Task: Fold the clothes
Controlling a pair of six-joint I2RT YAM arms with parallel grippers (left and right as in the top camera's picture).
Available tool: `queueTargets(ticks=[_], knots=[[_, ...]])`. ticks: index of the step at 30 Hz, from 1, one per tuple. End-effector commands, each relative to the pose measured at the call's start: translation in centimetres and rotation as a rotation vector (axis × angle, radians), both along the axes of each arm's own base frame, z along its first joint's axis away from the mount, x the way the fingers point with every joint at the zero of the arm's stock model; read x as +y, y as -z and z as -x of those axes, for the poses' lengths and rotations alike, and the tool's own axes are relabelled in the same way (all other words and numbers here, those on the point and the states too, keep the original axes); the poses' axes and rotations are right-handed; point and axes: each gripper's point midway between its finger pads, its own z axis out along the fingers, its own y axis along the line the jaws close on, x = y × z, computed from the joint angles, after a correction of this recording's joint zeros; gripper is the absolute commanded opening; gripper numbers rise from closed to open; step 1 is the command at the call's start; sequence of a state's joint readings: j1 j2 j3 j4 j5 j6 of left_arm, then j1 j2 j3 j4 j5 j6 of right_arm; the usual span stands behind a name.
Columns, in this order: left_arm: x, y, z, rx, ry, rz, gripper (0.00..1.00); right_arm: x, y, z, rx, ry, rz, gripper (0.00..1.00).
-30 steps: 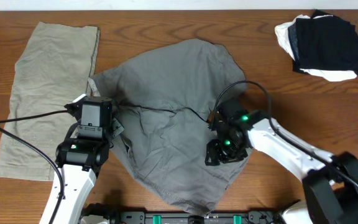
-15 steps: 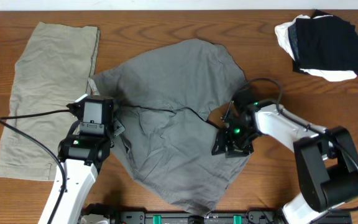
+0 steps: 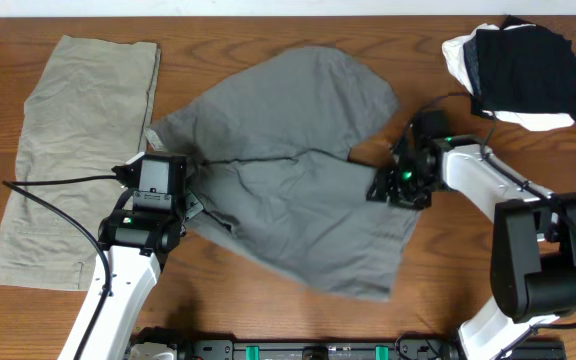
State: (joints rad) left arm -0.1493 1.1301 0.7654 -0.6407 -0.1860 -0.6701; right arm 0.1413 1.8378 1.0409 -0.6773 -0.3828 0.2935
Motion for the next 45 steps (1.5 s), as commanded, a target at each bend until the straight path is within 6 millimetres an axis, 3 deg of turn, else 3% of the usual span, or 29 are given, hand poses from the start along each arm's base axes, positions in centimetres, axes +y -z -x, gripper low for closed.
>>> queueTargets(ticks=[1, 6, 11, 15, 20, 25, 28, 33, 36, 40, 45], knots=[[-0.5, -0.7, -0.5, -0.016, 0.009, 0.022, 0.15, -4.6, 2.5, -1.3, -0.035, -0.010, 0.217, 0.54], [-1.5, -0.5, -0.5, -0.007, 0.034, 0.070, 0.15, -4.5, 1.4, -4.0, -0.130, -0.029, 0.219, 0.56], [-2.0, -0.4, -0.4, -0.003, 0.050, 0.098, 0.15, -4.3, -0.1, -5.3, -0.158, -0.047, 0.215, 0.56], [-2.0, -0.4, -0.4, -0.003, 0.050, 0.099, 0.15, -3.7, -2.0, -5.1, -0.127, -0.068, 0.205, 0.52], [-2.1, -0.4, -0.5, -0.007, 0.051, 0.100, 0.14, -2.5, -6.0, -4.0, -0.103, -0.120, 0.194, 0.57], [-2.1, -0.6, -0.9, -0.022, 0.051, 0.102, 0.15, 0.9, -8.8, 0.8, -0.029, -0.237, 0.132, 0.62], [-2.1, -0.7, -0.9, -0.026, 0.052, 0.102, 0.15, 2.7, -9.0, 4.5, 0.068, -0.317, 0.145, 0.63], [-2.1, -0.8, -1.1, -0.033, 0.052, 0.102, 0.15, 4.4, -8.5, 8.8, 0.186, -0.376, 0.217, 0.60], [-2.1, -0.8, -1.1, -0.034, 0.052, 0.102, 0.14, 3.5, -7.3, 10.9, 0.233, -0.342, 0.356, 0.61], [-2.1, -0.8, -1.1, -0.033, 0.052, 0.102, 0.15, 1.0, -5.5, 14.4, 0.296, -0.202, 0.572, 0.63], [-2.1, -0.8, -1.1, -0.033, 0.052, 0.102, 0.14, 0.0, -4.3, 17.3, 0.306, -0.081, 0.619, 0.64]])
